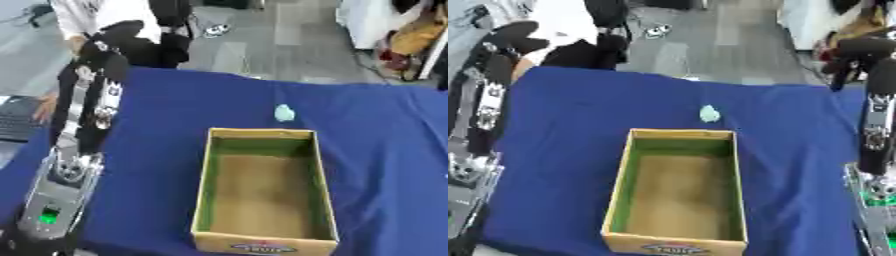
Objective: Pick up objects on the table and place them in the box.
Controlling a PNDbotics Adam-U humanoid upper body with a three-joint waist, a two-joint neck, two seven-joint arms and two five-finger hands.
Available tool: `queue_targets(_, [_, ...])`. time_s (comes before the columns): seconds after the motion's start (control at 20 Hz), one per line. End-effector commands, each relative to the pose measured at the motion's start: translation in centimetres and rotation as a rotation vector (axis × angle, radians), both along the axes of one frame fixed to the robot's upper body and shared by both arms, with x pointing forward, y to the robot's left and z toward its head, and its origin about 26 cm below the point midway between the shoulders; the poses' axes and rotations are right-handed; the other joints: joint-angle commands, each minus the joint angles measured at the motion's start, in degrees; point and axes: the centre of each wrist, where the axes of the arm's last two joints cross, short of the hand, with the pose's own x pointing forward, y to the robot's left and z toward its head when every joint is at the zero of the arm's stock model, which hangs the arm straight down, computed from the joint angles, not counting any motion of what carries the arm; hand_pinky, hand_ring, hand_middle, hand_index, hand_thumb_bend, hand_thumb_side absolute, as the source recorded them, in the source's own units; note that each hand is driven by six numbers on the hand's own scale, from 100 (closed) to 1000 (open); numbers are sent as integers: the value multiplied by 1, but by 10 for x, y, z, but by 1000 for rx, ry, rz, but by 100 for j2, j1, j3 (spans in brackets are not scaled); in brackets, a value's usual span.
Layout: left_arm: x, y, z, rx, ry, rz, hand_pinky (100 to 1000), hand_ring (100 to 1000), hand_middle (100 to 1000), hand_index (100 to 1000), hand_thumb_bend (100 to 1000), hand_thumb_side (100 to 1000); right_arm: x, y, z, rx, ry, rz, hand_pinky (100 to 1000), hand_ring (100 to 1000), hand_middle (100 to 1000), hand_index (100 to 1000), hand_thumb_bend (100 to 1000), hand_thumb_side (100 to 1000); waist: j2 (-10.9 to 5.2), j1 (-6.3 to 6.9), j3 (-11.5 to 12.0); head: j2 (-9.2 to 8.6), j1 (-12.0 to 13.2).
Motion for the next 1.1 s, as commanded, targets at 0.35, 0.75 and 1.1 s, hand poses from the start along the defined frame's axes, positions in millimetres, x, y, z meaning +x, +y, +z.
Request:
queue_targets(0.35, [-1,0,7,6,-26,-6,845,722,823,861,288,901,-3,1,8,-5,-29,3,209,418,510,652,100,905,-41,4,6,-16,47])
queue_targets(0.75, [0,1,7,25,-24,-1,844,722,823,861,289,902,3,2,10,-35,-28,3,202,418,511,655,100,912,-52,11,14,18,50])
queue_targets(1.1, [4,7,12,76,-33,8,841,723,824,861,291,900,17,6,16,-103,-54,-7,204,424,517,661,100,916,-62,15,19,87,26])
